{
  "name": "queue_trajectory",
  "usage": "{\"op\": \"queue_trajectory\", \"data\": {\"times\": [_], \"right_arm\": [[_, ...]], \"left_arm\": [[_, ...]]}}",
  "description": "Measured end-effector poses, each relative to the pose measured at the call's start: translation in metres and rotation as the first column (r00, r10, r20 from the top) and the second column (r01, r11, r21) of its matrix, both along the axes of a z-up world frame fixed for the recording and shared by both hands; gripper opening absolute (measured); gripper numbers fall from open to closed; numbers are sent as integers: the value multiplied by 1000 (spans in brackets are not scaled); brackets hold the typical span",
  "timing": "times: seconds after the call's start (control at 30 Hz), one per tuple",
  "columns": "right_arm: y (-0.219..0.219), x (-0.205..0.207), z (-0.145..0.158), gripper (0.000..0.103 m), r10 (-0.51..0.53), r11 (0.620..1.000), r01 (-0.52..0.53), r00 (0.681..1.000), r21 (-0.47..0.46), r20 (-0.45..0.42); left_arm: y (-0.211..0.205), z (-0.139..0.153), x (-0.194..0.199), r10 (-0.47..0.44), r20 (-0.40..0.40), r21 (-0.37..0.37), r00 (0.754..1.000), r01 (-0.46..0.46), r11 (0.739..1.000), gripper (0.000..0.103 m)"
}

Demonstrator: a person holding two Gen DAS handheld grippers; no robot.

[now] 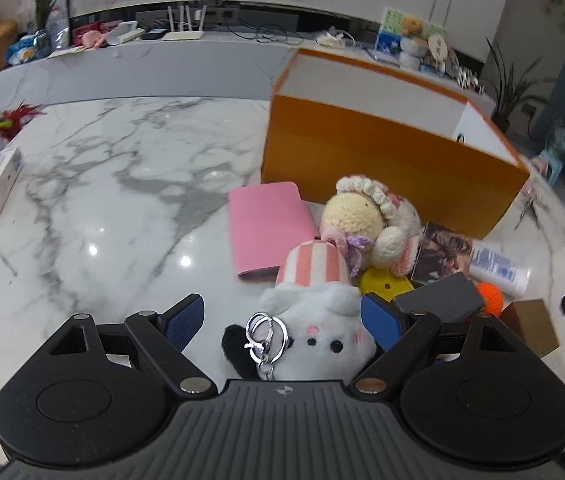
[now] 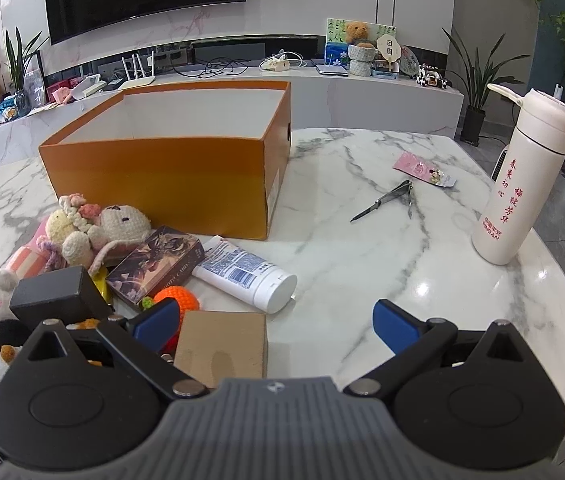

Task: Organize objects
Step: 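Move the left tool to the white plush while the right tool nears the tan square, then close the right tool on the tan square while the left tool grips the plush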

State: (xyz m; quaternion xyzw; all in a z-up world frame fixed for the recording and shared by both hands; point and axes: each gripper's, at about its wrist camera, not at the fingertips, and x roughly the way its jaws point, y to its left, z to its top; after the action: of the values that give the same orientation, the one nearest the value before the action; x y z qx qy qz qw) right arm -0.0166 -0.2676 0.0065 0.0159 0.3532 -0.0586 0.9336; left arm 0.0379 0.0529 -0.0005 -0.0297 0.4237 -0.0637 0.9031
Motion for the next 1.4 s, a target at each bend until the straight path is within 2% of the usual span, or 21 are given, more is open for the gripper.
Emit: {"op": "queue_trajectory", "data": {"times": [0.07,0.13,0.33,0.53,0.67,0.83,1.07,1.13,1.27,1.4], "right_arm": [[-3,1,-1,102,-2,1000,2,1000,4,-4],[-7,1,-2,102,-5,1000,5,1000,10,-11],[-13,3,-6,102,-2,998,4,999,59,-34],[-5,6,-16,102,39,998,-36,996,43,-79],[4,14,-32,102,51,998,-48,991,27,-121],[9,28,-38,102,35,999,-33,995,27,-94],[17,30,-47,102,49,997,-40,990,65,-135],[17,31,-49,102,12,999,-6,990,48,-141],[3,35,-55,102,-46,991,67,982,115,-181],[-3,35,-63,102,-78,987,107,971,121,-227]], "left_arm": [[-7,-10,7,-9,-29,29,1000,10,1000,101],[-7,-16,11,-28,-45,-10,999,28,1000,101],[-10,-30,23,-32,-96,-30,995,30,999,101],[-8,-35,24,-26,-95,-37,995,23,999,101],[-1,-36,25,34,-95,-1,995,-35,999,101],[-1,-40,27,41,-104,17,994,-39,999,101],[-1,-43,24,51,-113,2,992,-51,999,101],[1,-45,25,61,-125,-12,990,-63,998,101],[2,-49,24,69,-149,-27,987,-73,997,101],[1,-53,25,72,-163,-7,984,-74,997,101]]}}
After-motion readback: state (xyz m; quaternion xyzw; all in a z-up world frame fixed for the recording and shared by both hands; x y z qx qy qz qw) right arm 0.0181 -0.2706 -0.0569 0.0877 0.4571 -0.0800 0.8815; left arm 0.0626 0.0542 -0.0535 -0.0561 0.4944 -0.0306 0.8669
